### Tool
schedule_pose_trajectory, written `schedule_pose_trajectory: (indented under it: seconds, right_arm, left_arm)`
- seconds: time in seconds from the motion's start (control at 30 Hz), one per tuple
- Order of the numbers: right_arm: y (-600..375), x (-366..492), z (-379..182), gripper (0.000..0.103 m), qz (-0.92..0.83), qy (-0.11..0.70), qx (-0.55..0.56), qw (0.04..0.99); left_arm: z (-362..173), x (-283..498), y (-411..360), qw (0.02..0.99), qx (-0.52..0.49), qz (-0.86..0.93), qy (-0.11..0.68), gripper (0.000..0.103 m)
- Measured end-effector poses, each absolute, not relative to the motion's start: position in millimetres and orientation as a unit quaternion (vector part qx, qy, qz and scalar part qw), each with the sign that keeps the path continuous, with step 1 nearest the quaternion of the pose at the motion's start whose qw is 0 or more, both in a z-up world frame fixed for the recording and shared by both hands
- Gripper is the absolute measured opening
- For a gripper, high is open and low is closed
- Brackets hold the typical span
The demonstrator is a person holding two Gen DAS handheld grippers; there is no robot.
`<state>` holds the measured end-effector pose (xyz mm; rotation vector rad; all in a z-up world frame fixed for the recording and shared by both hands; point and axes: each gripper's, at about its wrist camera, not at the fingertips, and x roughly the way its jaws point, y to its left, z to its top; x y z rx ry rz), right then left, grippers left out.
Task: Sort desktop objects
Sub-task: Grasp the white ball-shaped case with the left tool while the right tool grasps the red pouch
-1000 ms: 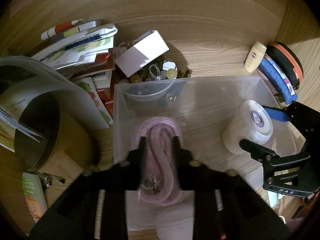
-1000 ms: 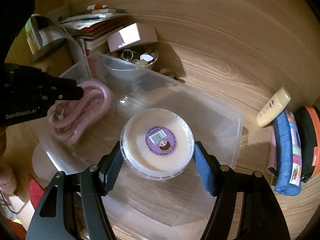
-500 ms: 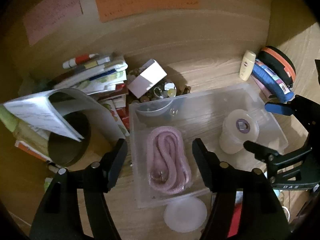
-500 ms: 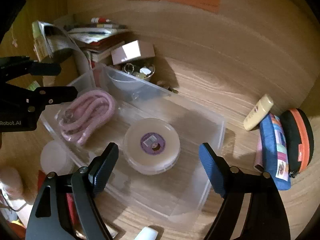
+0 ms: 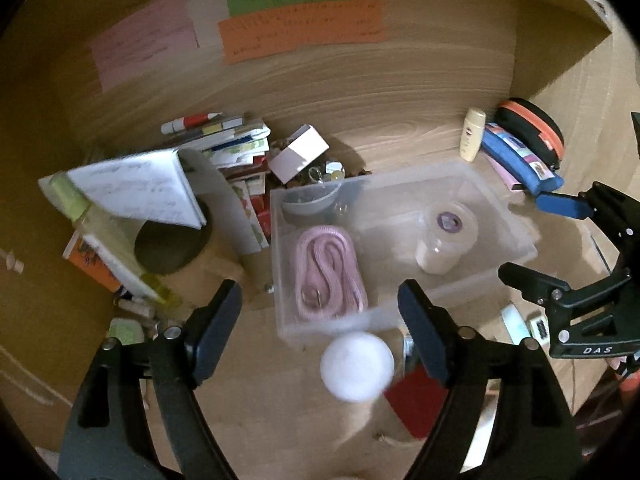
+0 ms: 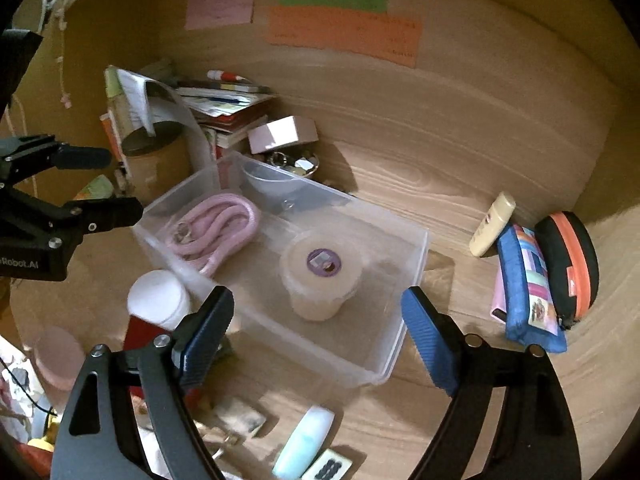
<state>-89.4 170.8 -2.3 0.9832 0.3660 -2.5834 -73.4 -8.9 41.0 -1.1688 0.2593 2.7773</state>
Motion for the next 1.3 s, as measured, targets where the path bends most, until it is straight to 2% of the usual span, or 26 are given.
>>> schedule_pose_trajectory:
  seconds: [0.3, 0.7, 1.13, 1.2, 1.23, 1.27, 1.3]
  right_arm:
    - [167, -55, 1, 0.084, -0.912, 0.112, 0.342, 0.199]
    - [129, -27, -30, 0.085, -0.884, 0.113, 0.383, 0.243]
    - [98, -34, -64, 0.083, -0.849, 0.114, 0.445, 0.263]
    - [95, -36, -67, 0.083, -0.846, 0.114, 0.449, 0.264]
    - [95, -37, -68, 0.082, -0.847, 0.113, 0.449, 0.261]
    - [94, -38, -69, 0.077, -0.847, 0.113, 0.45, 0.258]
    - [94, -39, -71, 0.072, -0.846, 0.114, 0.453, 0.257]
  left_arm:
    - [36, -20, -32, 0.053, -0.385, 0.919, 0.057, 0.084]
    - [-22, 54, -75, 0.049, -0.44, 0.897, 0.005, 0.085]
    - [-75, 59, -70, 0.095, -0.486, 0.867, -0.061, 0.085]
    - [-75, 56, -69, 0.096, -0.481, 0.869, -0.063, 0.083]
    - [-75, 56, -69, 0.098, -0.479, 0.87, -0.064, 0.077]
    - [-76, 55, -68, 0.101, -0.479, 0.87, -0.061, 0.067]
    - [-76, 54, -67, 0.101, -0.479, 0.87, -0.061, 0.063]
